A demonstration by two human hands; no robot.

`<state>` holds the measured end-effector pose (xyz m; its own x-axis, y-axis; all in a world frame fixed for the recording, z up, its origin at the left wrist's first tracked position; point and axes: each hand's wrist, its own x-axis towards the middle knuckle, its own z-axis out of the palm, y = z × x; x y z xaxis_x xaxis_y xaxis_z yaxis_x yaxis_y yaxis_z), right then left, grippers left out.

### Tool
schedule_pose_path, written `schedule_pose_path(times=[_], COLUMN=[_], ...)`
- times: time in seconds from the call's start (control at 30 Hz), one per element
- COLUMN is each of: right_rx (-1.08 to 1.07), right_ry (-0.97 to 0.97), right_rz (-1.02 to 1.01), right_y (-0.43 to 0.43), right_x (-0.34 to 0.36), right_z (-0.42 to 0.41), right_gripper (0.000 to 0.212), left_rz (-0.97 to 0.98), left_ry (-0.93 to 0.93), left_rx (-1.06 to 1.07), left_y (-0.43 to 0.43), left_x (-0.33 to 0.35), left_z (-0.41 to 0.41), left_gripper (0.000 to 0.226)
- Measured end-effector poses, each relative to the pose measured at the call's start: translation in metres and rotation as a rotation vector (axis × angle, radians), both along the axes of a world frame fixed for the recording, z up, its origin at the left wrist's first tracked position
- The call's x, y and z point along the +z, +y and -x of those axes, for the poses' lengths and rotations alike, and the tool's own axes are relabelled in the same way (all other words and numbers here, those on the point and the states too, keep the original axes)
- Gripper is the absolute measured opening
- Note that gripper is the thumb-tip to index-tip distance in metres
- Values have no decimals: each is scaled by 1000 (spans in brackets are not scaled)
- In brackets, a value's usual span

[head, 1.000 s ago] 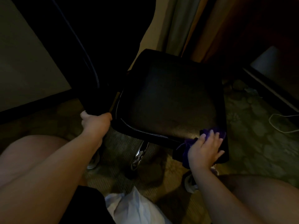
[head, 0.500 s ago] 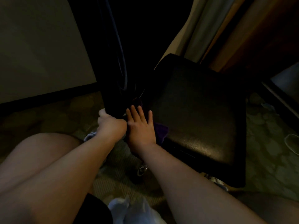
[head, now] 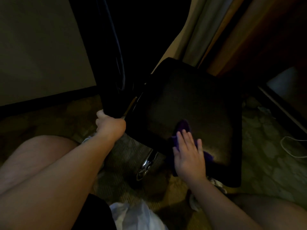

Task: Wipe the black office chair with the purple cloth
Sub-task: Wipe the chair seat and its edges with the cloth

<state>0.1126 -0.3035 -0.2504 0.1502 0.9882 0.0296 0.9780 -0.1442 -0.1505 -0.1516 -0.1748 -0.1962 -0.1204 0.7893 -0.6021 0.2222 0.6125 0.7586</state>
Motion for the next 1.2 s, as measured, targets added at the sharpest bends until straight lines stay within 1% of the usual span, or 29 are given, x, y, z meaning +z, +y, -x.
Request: schedule_pose_path(times=[0.1,0.2,0.37,0.43,0.5,0.57,0.63,0.7,0.8,0.87,0.9,0.97,1.07,1.2], right_rx=[-184,-374,-683,-716,-634,-509,-365,-194,99,249,305,430,634,721], right_ry=[16,68,157,166,149,117,96,119,150,127,114,100,77,147], right_rz=[-29,-61,-100,-99,-99,-89,-76,-53,-1,19,22,34,81,105], right_y=[-21,-26,-1,10,19,32,50,71,93,101,104,110,125,156], right_x=[6,9,9,9,6,2,0,0,-2,-4,-4,-4,-1,11], right_z=[-30,-38,1,23,43,59,73,88,105,110,111,109,107,105], right_gripper=[58,57,54,55,57,59,59,59,67,76,77,73,68,49], left_rz=[11,4,-40,-50,-49,-48,-47,-44,-35,-27,-19,-3,-10,-6], left_ry=[16,-4,37,55,47,45,22,11,69,110,109,85,33,27], left_rx=[-12,-39,-44,-36,-39,-47,-60,-56,-3,66,101,131,121,118], left_y=[-4,-9,-16,-14,-12,-9,-5,-2,5,12,16,22,26,31], left_x=[3,5,5,6,6,5,4,6,10,12,12,10,5,2], left_z=[-1,2,1,0,1,3,6,6,-2,-8,-9,-9,-6,-4], left_gripper=[79,81,84,84,83,83,83,81,79,78,78,81,84,84])
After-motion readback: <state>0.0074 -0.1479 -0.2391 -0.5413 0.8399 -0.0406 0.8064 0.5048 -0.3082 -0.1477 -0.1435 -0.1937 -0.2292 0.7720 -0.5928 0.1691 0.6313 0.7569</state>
